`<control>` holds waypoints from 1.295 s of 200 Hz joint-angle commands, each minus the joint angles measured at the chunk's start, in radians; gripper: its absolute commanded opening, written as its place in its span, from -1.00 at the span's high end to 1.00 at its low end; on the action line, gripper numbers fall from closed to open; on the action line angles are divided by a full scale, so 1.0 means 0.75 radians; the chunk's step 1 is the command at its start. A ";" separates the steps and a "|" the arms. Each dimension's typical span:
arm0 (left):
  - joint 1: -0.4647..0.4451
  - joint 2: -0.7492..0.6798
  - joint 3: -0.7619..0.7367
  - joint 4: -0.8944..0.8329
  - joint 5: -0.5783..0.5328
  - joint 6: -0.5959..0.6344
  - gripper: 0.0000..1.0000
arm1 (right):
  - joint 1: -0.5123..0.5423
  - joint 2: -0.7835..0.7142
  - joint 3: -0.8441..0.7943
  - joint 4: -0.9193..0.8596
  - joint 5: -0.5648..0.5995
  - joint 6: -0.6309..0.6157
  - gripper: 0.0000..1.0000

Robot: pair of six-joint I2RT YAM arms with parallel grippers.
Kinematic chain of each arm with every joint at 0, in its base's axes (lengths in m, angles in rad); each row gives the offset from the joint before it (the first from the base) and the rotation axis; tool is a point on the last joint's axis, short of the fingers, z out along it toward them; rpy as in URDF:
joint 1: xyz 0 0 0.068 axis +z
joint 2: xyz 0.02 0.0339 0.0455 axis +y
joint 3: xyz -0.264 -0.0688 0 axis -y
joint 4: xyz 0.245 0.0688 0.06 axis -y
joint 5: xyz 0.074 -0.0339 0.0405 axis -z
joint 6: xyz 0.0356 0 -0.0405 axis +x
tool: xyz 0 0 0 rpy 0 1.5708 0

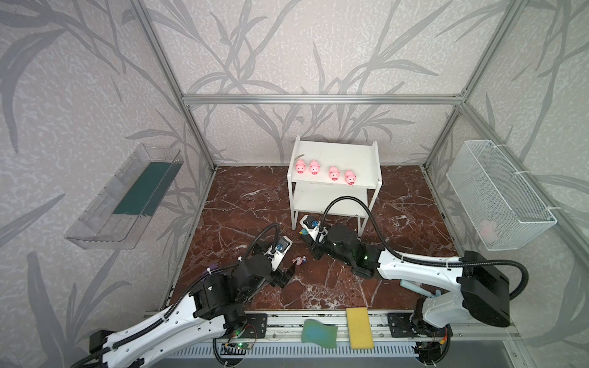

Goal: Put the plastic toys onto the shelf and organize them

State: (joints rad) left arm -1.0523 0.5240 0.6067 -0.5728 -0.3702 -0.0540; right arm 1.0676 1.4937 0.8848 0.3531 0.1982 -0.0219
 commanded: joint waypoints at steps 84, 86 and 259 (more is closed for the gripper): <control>0.036 -0.067 -0.007 -0.002 -0.022 0.021 -0.99 | -0.089 0.235 0.167 0.229 0.164 -0.077 0.40; 0.037 -0.067 -0.007 -0.003 -0.020 0.021 -0.99 | -0.091 0.236 0.168 0.232 0.166 -0.077 0.40; 0.117 -0.070 -0.017 0.037 0.081 0.038 -0.99 | -0.221 0.369 0.293 0.247 0.073 -0.064 0.36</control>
State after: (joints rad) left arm -0.9714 0.4747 0.6048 -0.5602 -0.3199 -0.0357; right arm 0.9092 1.7504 1.0729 0.5198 0.2539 -0.0772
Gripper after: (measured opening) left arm 0.994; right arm 0.317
